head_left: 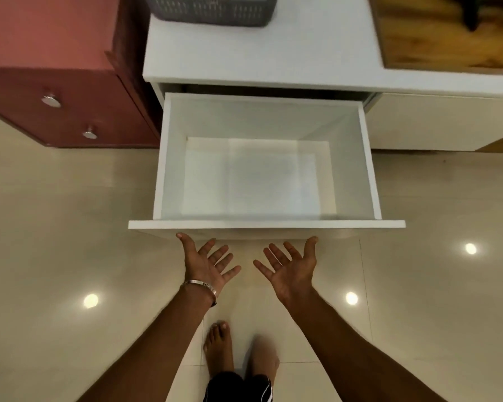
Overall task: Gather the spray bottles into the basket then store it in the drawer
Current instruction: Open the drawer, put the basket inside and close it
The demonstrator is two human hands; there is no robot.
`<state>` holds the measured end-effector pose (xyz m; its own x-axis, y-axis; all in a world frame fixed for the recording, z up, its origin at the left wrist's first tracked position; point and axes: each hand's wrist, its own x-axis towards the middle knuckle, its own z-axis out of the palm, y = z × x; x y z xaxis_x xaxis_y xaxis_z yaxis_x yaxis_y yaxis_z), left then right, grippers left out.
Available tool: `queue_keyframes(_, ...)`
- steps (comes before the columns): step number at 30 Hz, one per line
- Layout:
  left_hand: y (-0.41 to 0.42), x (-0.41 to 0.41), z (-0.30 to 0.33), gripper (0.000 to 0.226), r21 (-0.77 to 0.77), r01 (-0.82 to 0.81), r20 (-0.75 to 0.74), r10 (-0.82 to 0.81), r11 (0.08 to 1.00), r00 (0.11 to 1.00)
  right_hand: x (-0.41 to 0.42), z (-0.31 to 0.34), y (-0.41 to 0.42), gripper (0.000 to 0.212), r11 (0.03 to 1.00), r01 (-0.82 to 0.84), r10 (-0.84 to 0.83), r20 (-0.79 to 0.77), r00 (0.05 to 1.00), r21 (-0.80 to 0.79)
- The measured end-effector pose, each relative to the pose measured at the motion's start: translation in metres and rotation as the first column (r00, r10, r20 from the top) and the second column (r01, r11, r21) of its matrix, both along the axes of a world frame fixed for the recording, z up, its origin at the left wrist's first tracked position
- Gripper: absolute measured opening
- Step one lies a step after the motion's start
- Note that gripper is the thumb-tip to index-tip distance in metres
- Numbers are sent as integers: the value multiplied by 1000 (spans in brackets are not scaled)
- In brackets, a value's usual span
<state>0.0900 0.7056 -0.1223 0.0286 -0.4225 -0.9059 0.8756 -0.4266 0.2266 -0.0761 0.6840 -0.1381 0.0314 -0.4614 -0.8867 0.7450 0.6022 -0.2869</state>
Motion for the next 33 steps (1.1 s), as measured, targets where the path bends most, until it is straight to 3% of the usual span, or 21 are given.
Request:
queue_keyframes(10,-24,10,108,106,-69,40,81,-35,997,996,-1,108,-30,77,989,-111,111,-9,994,-93)
queue_keyframes(18,-84,35,143,100,-122,90,194,-65,988,979,-6,149,-98,68,956,-219,197,-125,972,-195)
queue_keyframes(27,-244,115,183,86,-205,50,462,52,978,885,10,189,-281,64,883,-320,230,-277,933,-343)
queue_keyframes(33,-370,182,210,60,-213,25,638,120,977,761,36,210,-408,50,849,-402,227,-449,864,-344)
